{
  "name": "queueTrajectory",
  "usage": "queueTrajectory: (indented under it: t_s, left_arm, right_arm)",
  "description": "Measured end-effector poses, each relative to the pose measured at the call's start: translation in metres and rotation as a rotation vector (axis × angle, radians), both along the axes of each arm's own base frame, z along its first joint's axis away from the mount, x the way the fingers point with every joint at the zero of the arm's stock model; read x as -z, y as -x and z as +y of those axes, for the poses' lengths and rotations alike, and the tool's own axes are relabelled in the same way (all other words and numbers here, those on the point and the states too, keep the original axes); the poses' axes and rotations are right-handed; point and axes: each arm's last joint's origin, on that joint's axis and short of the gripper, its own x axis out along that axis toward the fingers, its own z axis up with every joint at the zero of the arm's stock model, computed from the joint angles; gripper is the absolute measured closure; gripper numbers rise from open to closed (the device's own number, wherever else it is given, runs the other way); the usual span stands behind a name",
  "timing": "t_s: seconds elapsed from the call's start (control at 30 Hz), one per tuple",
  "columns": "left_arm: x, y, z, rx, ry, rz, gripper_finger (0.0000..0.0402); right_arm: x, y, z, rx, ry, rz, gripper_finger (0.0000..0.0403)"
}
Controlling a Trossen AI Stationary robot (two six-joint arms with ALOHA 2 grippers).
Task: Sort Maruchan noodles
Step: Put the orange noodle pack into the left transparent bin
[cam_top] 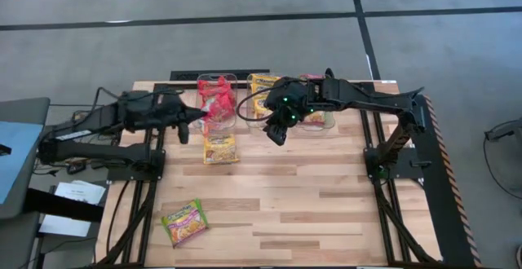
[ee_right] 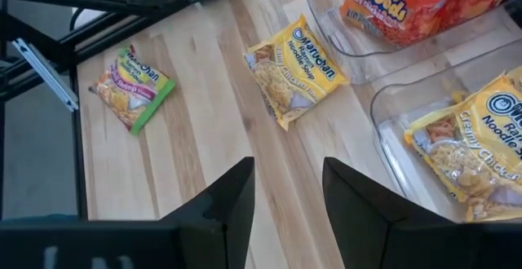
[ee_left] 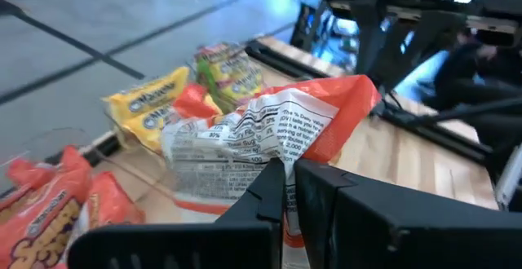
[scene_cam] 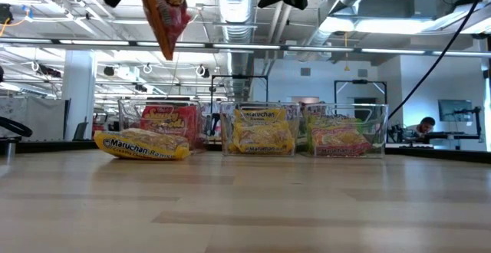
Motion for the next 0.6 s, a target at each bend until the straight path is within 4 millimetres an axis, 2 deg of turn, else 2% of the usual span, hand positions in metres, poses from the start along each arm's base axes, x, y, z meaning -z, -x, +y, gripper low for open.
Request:
queueTrajectory:
  t_s: [0.1,0.27,0.43,0.6]
  left_arm:
    - [0.019,0.009,-0.001,-0.028,-0.024,-0.079,0.0401]
    - [0.051,0.012,0.001,-0.050,-0.098,-0.208,0.0401]
    - [0.086,0.010,0.009,-0.113,-0.147,-0.198,0.0401]
    - [0.107,0.008,0.022,-0.150,-0.146,-0.194,0.0401]
  right_arm:
    - [0.000,0.000,0.000,0.000,0.000,0.000,0.0236]
    - [0.000,-0.001,0.000,0.001,0.001,-0.008,0.0236]
    - [0.000,-0.001,0.000,0.001,0.000,-0.007,0.0236]
    - [0.000,-0.001,0.001,-0.002,0.000,-0.006,0.0237]
